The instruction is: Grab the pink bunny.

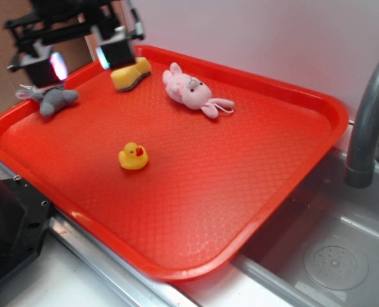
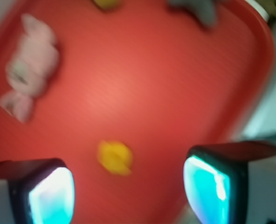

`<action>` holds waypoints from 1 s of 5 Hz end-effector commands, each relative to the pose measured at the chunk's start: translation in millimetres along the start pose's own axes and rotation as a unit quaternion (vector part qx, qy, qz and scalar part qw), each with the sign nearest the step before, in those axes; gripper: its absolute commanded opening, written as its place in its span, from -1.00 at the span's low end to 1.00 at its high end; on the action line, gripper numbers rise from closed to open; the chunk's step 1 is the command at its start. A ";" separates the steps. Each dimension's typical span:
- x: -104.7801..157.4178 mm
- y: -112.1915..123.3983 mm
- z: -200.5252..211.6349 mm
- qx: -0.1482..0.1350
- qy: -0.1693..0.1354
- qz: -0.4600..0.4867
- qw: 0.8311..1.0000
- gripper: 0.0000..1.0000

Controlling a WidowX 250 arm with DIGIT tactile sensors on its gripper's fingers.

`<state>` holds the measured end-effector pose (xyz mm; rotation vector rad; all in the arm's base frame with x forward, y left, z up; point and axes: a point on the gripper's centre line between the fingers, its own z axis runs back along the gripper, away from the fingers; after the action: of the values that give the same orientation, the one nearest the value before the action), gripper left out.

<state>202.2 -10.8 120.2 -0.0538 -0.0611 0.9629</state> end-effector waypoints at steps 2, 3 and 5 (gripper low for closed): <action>59.4 -60.9 -37.8 -0.067 -0.078 -0.009 0.995 1.00; 62.8 -75.2 -51.6 -0.070 -0.077 -0.005 0.995 1.00; 65.0 -87.7 -102.7 -0.053 -0.039 0.007 0.998 1.00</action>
<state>317.0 -19.6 19.9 -0.0968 -0.1560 0.9741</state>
